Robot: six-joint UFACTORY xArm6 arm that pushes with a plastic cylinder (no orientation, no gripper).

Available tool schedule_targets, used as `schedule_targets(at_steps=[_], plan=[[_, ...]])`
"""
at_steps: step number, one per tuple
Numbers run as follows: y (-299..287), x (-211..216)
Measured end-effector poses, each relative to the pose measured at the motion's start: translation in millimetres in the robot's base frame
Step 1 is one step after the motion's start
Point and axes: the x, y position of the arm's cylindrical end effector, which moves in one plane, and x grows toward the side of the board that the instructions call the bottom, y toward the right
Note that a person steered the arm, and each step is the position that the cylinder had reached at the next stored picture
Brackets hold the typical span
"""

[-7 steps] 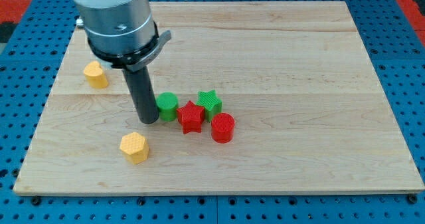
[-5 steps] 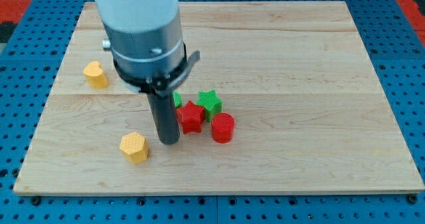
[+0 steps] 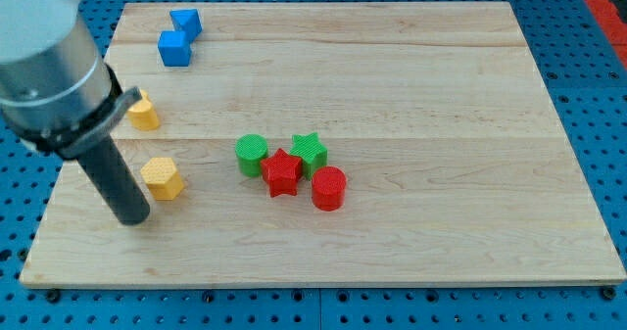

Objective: Push the yellow blocks into the blue cube

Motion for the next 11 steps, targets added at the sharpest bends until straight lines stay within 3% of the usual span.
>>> schedule_targets(at_steps=[1, 2, 6, 9, 11], plan=[[18.1, -15.7], [8.7, -71.0], [9.6, -210.5], [21.6, -102.8], [-20.0, -168.7]])
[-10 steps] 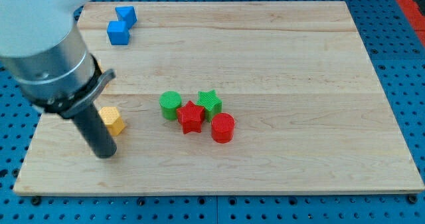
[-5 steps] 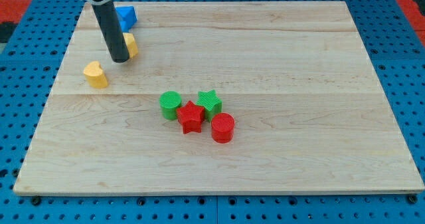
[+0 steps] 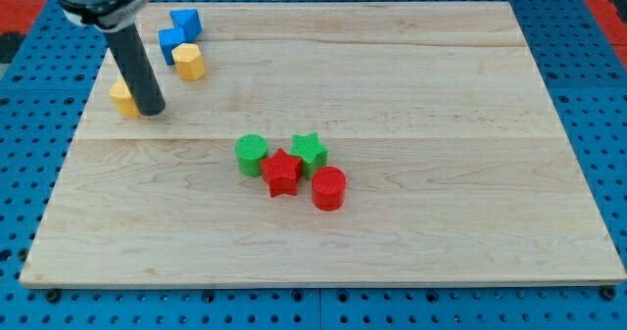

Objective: Push the yellow blocks into the blue cube

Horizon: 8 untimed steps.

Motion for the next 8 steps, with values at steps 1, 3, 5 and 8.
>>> schedule_targets(at_steps=[1, 3, 5, 8], plan=[[-14.2, 35.5], [-63.1, 8.5], [-25.3, -15.0], [13.6, -46.5]])
